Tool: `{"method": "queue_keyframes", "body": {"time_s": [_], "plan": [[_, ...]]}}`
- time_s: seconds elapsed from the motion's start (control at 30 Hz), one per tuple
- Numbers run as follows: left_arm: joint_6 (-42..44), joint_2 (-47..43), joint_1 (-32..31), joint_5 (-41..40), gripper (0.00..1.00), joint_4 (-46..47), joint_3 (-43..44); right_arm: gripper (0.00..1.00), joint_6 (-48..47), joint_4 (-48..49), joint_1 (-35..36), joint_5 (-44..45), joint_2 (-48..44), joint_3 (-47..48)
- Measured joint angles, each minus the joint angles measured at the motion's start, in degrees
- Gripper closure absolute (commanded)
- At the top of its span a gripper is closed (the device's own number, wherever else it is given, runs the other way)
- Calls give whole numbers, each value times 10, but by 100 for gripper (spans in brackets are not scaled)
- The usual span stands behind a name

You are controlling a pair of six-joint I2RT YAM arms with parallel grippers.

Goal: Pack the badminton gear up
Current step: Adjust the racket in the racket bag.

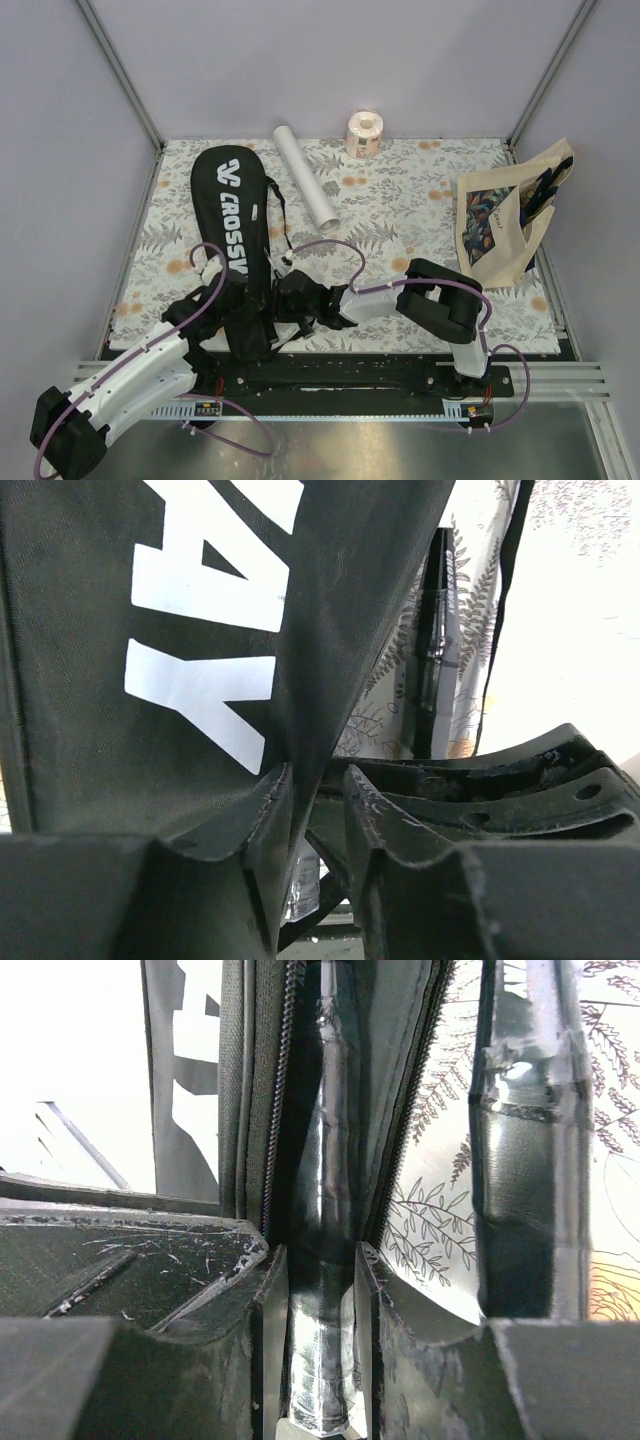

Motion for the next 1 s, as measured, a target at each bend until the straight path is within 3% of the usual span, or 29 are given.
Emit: {"method": "queue_keyframes", "body": {"time_s": [0.27, 0.6, 0.67, 0.77, 1.0], "plan": [[18, 20, -34, 7, 64, -106, 63, 85, 6, 31, -2, 11, 0, -2], [-15, 29, -72, -9, 73, -122, 72, 88, 9, 37, -2, 3, 5, -5], [-23, 32, -78, -15, 73, -125, 72, 84, 14, 41, -2, 1, 9, -5], [-33, 40, -88, -31, 64, -134, 76, 71, 19, 49, -2, -3, 13, -5], [-41, 64, -94, -65, 50, -195, 104, 79, 22, 109, -12, -19, 10, -44]]}}
